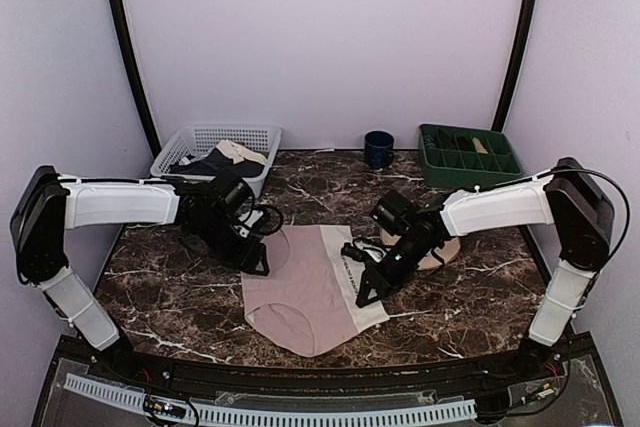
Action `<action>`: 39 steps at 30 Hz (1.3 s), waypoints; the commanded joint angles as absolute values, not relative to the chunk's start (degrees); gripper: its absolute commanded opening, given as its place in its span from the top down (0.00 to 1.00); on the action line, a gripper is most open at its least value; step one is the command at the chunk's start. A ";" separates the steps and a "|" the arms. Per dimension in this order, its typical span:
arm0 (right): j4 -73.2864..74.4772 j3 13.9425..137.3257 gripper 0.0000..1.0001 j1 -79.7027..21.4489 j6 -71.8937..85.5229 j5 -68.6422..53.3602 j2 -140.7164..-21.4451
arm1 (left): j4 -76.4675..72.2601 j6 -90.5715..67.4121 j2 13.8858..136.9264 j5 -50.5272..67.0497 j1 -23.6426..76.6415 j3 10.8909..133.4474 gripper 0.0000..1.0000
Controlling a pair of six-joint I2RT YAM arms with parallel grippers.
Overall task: Roll the underwear
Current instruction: Move the underwear to the center of the board.
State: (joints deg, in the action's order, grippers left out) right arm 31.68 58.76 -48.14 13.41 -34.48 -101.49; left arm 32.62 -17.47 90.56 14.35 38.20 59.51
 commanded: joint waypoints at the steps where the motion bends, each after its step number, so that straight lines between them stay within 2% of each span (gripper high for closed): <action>1: 29.09 67.21 0.80 -44.84 16.77 -32.19 -99.18 | 30.34 -18.12 95.18 13.53 38.76 60.38 0.46; 3: 30.06 70.08 0.76 -43.84 16.18 -30.97 -99.94 | 30.42 -17.48 97.65 12.53 38.68 61.95 0.49; 8: 33.38 75.58 0.74 -41.37 14.77 -30.09 -101.90 | 33.65 -12.63 105.26 8.69 37.18 67.90 0.59; 15: 35.79 80.41 0.70 -38.93 14.46 -28.54 -101.91 | 39.17 -5.16 115.53 5.85 29.16 80.19 0.67; 18: 35.69 81.19 0.69 -37.65 14.33 -28.08 -101.87 | 39.79 -3.10 116.18 5.59 28.01 83.73 0.66; 22: 34.11 81.36 0.69 -36.68 13.88 -29.29 -103.48 | 39.31 -1.38 112.58 9.64 27.94 85.37 0.60; 27: 31.35 82.25 0.70 -37.26 13.92 -33.68 -108.68 | 35.81 -1.01 104.48 22.93 30.49 78.91 0.53; 32: 32.06 84.77 0.72 -41.26 13.30 -34.08 -113.15 | 35.14 -3.51 101.16 24.84 37.81 69.66 0.52; 39: 31.45 82.25 0.75 -45.53 11.40 -34.45 -118.47 | 29.07 -8.28 98.49 25.01 39.55 59.34 0.53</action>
